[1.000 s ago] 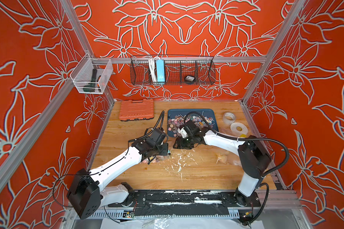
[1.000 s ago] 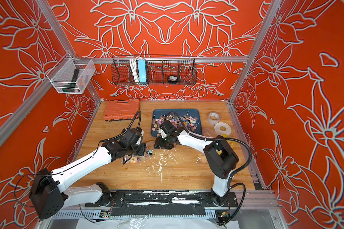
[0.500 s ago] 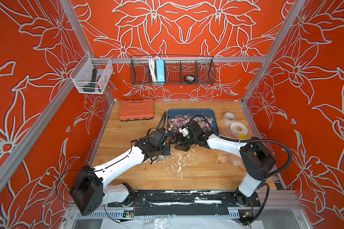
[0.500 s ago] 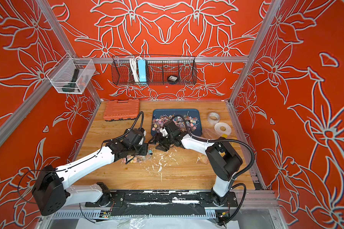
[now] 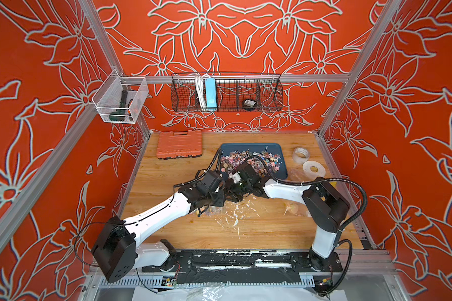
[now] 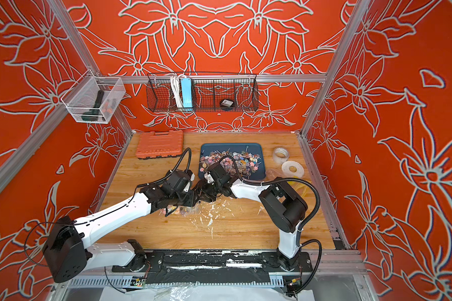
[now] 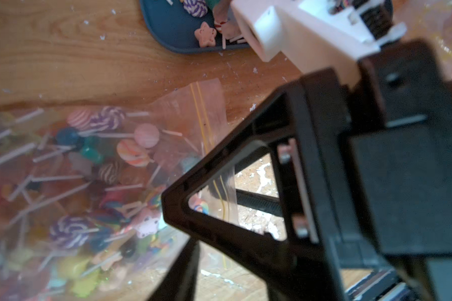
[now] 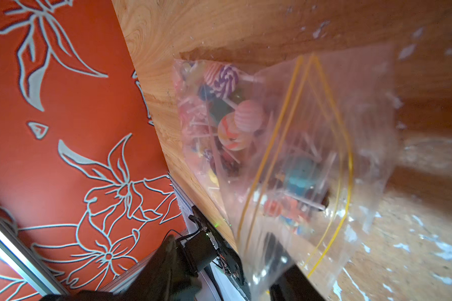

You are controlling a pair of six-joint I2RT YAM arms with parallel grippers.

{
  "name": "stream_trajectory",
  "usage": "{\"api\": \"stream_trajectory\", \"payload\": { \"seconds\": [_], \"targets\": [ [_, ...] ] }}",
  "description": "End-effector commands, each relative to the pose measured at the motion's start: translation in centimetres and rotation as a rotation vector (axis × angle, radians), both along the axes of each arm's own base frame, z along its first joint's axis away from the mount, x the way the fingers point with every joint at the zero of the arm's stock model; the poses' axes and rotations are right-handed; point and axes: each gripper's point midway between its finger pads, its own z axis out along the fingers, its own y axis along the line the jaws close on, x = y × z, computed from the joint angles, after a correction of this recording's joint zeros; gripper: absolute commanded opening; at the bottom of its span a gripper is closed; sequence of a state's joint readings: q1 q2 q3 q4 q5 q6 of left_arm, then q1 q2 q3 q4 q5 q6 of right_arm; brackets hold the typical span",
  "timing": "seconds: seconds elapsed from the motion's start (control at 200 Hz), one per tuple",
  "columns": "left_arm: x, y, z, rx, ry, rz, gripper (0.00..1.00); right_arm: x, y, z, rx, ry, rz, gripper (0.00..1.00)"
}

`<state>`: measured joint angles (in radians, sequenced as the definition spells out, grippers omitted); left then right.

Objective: Pour candies out of the ziploc bag
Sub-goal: Open the ziploc bag at the center of the board, then move the ziploc bag to the center of the board.

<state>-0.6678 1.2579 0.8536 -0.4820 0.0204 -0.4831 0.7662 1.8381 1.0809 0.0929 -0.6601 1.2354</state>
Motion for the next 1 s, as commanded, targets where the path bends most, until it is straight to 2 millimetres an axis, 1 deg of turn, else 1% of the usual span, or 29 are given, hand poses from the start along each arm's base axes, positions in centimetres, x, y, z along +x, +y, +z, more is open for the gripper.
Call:
{"api": "stream_trajectory", "payload": {
  "seconds": [0.0,0.035,0.07,0.17,0.245,0.315,0.395,0.425,0.435,0.475,0.576,0.686,0.751,0.856,0.996],
  "targets": [
    [0.2,0.5,2.3,0.008,-0.051,0.007,0.61,0.2,0.5,0.5,0.013,-0.030,0.006,0.52],
    [0.2,1.0,2.6,0.022,-0.059,0.018,0.64,0.1,0.6,0.5,0.017,-0.029,0.010,0.51],
    [0.3,1.4,3.0,0.037,-0.070,0.031,0.65,0.0,0.6,0.3,0.016,-0.027,0.010,0.50],
    [0.5,3.4,3.8,0.082,-0.083,0.094,0.65,-0.3,0.7,-0.1,0.016,-0.022,0.015,0.45],
    [0.8,5.0,4.1,0.096,-0.083,0.142,0.65,-0.5,0.8,-0.5,0.015,-0.016,0.020,0.39],
    [1.1,6.2,4.3,0.093,-0.082,0.179,0.65,-0.7,0.9,-0.9,0.013,-0.013,0.024,0.30],
    [1.2,7.4,4.2,0.087,-0.079,0.218,0.65,-0.8,1.1,-1.3,0.007,-0.013,0.029,0.17],
    [1.3,7.7,4.2,0.083,-0.077,0.230,0.65,-0.8,1.1,-1.4,0.003,-0.017,0.031,0.11],
    [1.3,7.8,4.1,0.083,-0.075,0.233,0.65,-0.8,1.0,-1.4,0.001,-0.018,0.032,0.08],
    [1.3,8.1,4.1,0.076,-0.073,0.247,0.65,-0.8,1.0,-1.5,-0.005,-0.024,0.034,0.00],
    [1.2,8.5,3.6,0.066,-0.059,0.264,0.65,-0.9,0.6,-1.5,-0.028,-0.048,0.044,0.00],
    [0.9,8.7,2.6,0.069,-0.034,0.270,0.65,-1.1,-0.1,-0.4,-0.055,-0.111,0.080,0.00],
    [0.7,8.6,1.9,0.066,-0.017,0.269,0.65,-1.4,-0.8,0.4,-0.084,-0.162,0.110,0.00],
    [0.5,8.5,1.1,0.058,-0.004,0.270,0.65,-1.5,-2.9,1.1,-0.158,-0.238,0.134,0.00],
    [0.3,8.2,-0.1,0.033,0.015,0.276,0.65,-1.1,-6.1,1.0,-0.240,-0.285,0.124,0.00]
  ]
}}
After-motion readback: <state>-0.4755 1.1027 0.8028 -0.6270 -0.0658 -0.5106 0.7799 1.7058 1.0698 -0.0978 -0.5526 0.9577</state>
